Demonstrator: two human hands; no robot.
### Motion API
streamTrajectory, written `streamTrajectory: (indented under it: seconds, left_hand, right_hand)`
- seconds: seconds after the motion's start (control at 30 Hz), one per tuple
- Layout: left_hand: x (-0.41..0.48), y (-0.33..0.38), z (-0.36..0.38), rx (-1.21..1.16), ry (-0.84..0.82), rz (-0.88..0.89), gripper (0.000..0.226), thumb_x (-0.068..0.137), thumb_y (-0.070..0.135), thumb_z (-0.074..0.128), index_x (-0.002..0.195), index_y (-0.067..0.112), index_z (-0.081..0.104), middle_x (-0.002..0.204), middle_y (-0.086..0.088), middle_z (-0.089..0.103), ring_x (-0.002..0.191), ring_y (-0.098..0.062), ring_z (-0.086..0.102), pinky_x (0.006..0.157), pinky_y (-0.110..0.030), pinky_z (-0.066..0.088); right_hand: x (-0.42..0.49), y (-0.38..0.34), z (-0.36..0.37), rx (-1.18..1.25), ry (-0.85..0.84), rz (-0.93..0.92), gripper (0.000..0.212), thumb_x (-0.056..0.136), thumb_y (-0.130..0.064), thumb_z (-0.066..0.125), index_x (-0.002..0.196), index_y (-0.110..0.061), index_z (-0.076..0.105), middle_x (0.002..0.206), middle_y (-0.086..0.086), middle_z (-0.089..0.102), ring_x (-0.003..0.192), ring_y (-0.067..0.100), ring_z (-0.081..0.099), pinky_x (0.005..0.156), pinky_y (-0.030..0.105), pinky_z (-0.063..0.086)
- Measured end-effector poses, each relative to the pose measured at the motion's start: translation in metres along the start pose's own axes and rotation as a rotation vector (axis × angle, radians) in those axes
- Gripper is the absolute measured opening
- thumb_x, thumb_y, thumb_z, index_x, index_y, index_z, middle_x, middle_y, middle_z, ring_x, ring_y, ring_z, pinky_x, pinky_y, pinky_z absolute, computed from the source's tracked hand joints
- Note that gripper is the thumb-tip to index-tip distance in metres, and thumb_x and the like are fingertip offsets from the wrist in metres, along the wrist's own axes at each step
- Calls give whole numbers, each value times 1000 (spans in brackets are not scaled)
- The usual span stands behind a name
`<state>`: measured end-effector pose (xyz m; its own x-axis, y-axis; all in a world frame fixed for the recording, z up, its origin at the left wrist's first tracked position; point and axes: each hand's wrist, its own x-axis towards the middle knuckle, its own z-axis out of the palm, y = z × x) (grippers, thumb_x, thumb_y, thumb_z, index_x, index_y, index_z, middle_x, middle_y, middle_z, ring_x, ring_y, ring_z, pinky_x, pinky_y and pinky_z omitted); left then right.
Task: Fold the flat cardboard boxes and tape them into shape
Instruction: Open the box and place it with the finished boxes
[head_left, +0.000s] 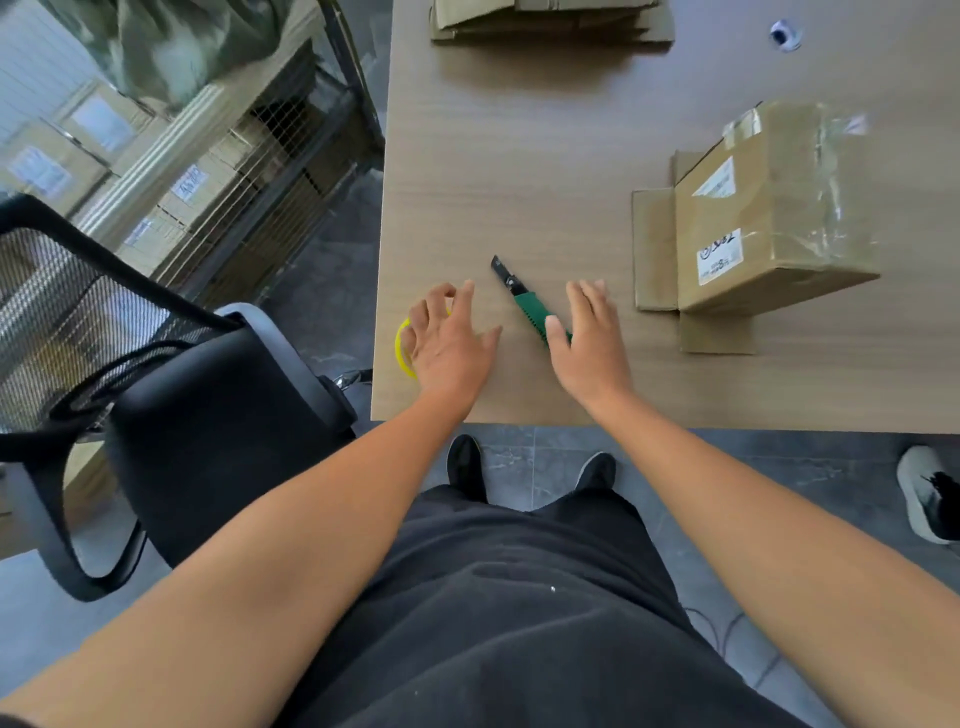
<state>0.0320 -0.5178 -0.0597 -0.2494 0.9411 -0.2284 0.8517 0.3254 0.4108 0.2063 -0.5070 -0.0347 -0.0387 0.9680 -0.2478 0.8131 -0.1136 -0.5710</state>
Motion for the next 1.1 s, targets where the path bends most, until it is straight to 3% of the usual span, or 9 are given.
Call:
streamTrajectory:
  seconds: [0.17, 0.33, 0.5, 0.67, 0.77, 0.93, 1.0, 1.1]
  left_hand:
    - [8, 39, -22, -71, 49, 221, 58, 92, 56, 57, 144, 34, 46, 151, 9, 41, 146, -24, 24, 117, -44, 16]
    - [27, 128, -31, -83, 94, 435, 56, 98, 55, 49, 147, 28, 46, 161, 6, 34, 156, -21, 7, 123, -36, -11]
    - [45, 228, -31, -84, 27, 553, 61, 102, 57, 38, 155, 28, 33, 168, 6, 17, 156, -17, -7, 123, -36, -14]
    - [70, 321, -18, -136, -28, 596, 60, 105, 44, 39, 159, 19, 28, 169, 0, 11, 156, -19, -5, 127, -38, -2]
    - [93, 357, -4, -167, -99, 520, 57, 107, 36, 39, 158, 14, 27, 169, -3, 13, 156, -21, -1, 126, -37, 2]
    - [102, 365, 23, -252, -122, 383, 42, 109, 25, 40, 146, 6, 47, 154, -10, 42, 151, -26, 19, 124, -32, 8]
    - [103, 362, 28, -377, -89, 324, 36, 107, 21, 44, 139, 9, 55, 142, -7, 52, 141, -24, 38, 120, -35, 23]
    - [107, 360, 32, -631, -132, 215, 35, 105, 16, 47, 139, 15, 56, 135, -1, 57, 125, -11, 50, 112, -29, 37]
  right_hand:
    - [-19, 3, -74, 61, 187, -83, 52, 107, -28, 48, 153, -6, 39, 163, 9, 32, 156, 19, 11, 123, 27, 9]
    - [-5, 28, -155, -11, 350, -121, 51, 105, -27, 50, 149, -2, 46, 160, 14, 37, 155, 27, 18, 126, 39, 17]
    - [36, 80, -227, -92, 387, -117, 56, 104, -29, 53, 153, -6, 41, 164, 13, 30, 155, 28, 15, 126, 41, 13]
    - [85, 129, -271, -29, 316, -88, 61, 105, -36, 50, 157, -8, 33, 166, 12, 23, 155, 24, 14, 126, 35, 11]
    - [114, 144, -278, 80, 217, -106, 62, 105, -35, 48, 158, -8, 29, 167, 9, 21, 155, 19, 14, 123, 26, 9]
    - [149, 155, -269, 312, -20, -70, 62, 108, -27, 45, 160, -6, 18, 168, 9, 16, 155, 15, 11, 120, 19, 5]
    - [154, 160, -260, 458, -92, -40, 63, 108, -25, 45, 162, -14, 14, 168, 3, 14, 153, 9, 13, 120, 18, 8]
    - [156, 172, -249, 766, -145, 34, 61, 108, -28, 43, 161, -35, 13, 165, -13, 16, 151, 2, 19, 126, 31, 16]
